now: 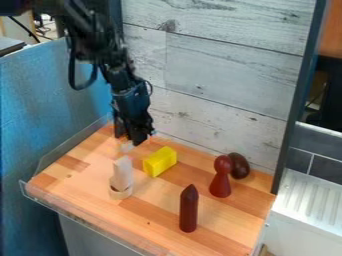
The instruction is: Put yellow cube on top of table
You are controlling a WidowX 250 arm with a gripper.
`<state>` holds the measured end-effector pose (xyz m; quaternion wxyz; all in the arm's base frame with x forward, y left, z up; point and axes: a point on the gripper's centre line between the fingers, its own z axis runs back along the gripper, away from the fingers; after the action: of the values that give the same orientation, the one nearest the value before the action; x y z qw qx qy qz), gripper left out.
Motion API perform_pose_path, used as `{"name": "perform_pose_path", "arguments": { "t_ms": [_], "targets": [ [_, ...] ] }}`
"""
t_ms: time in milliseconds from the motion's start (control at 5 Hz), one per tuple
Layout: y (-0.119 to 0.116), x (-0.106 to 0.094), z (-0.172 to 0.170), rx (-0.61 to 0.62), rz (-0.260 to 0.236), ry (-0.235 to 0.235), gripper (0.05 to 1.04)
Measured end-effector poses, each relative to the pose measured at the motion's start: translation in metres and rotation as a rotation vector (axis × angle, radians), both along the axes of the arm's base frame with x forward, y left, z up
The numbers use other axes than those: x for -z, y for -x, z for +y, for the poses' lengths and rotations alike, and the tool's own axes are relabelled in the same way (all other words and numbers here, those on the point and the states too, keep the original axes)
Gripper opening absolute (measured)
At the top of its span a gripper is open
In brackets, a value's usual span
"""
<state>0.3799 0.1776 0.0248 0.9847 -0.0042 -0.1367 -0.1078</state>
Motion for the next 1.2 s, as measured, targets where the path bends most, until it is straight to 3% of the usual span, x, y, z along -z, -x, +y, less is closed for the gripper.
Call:
{"name": "perform_pose_path", "arguments": {
  "t_ms": [600,800,1000,1200],
  "targets": [
    [-0.022,0.013,-0.013,-0.029,-0.064,-0.026,0.131],
    [-0.020,0.027,-0.014,-0.049,-0.040,-0.020,0.131],
    [-0.029,0.021,-0.013,-0.063,-0.057,-0.033,0.131],
    [-0.030,0.033,-0.011,-0.071,-0.029,-0.030,0.131]
  ]
}}
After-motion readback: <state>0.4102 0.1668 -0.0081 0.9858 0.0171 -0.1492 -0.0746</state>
